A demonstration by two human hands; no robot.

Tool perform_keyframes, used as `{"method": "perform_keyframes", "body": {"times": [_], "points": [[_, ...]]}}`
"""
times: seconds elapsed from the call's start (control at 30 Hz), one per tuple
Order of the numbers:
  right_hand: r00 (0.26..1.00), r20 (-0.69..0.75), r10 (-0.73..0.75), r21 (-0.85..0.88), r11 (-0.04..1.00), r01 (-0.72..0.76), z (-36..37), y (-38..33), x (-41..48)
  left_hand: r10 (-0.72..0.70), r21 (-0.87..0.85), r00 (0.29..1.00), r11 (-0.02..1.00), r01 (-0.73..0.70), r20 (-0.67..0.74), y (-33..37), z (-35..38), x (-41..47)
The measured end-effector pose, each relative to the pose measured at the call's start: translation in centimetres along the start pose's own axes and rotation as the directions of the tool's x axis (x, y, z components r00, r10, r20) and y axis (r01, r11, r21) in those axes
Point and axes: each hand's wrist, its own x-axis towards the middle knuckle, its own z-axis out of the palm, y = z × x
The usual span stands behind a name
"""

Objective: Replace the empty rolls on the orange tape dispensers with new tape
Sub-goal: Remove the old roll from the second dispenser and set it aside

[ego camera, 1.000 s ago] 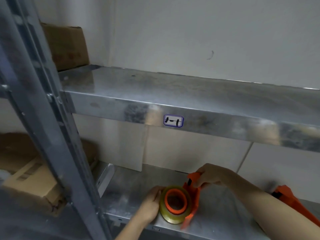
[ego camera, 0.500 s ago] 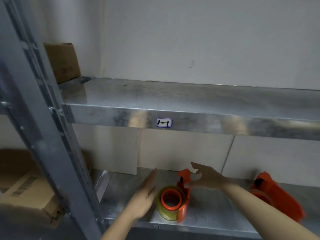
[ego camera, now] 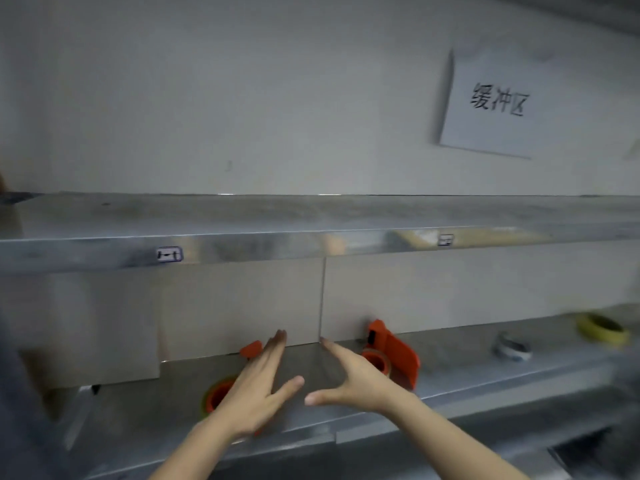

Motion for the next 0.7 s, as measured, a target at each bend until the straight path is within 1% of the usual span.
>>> {"method": "perform_keyframes", "body": {"times": [0.13, 0.27, 0.4, 0.53, 0.6, 0.7], "points": [[1.0, -0.001, -0.027, 0.034, 0.999, 0.027, -2.6, 2.4, -2.4, 0.012, 0.014, 1.0, 1.0, -0.012, 0.005, 4.4, 2.1, 1.1], [0.996, 0.027, -0.082, 0.06, 0.995, 0.08, -5.0, 5.9, -4.4, -0.008, 0.001, 1.0, 1.0, 0.008, -0.013, 8.9, 5.3, 2.0], [0.988, 0.064, -0.14, 0.1, 0.986, 0.134, -7.5, 9.6, -5.7, -0.076, -0.019, 0.996, 0.997, 0.075, -0.046, 13.0, 8.5, 2.8], [0.98, 0.098, -0.173, 0.087, 0.982, 0.165, -9.1, 12.1, -5.9, -0.169, -0.057, 0.983, 0.985, 0.165, -0.075, 15.1, 10.3, 2.8], [0.979, 0.09, -0.182, 0.03, 0.983, 0.18, -9.5, 13.4, -5.2, -0.207, -0.049, 0.976, 0.978, 0.204, -0.07, 15.3, 10.9, 2.9], [0.983, 0.048, -0.176, -0.178, 0.967, 0.181, -9.7, 15.5, -3.5, -0.264, -0.037, 0.963, 0.964, 0.262, -0.062, 14.7, 11.2, 3.6]]}}
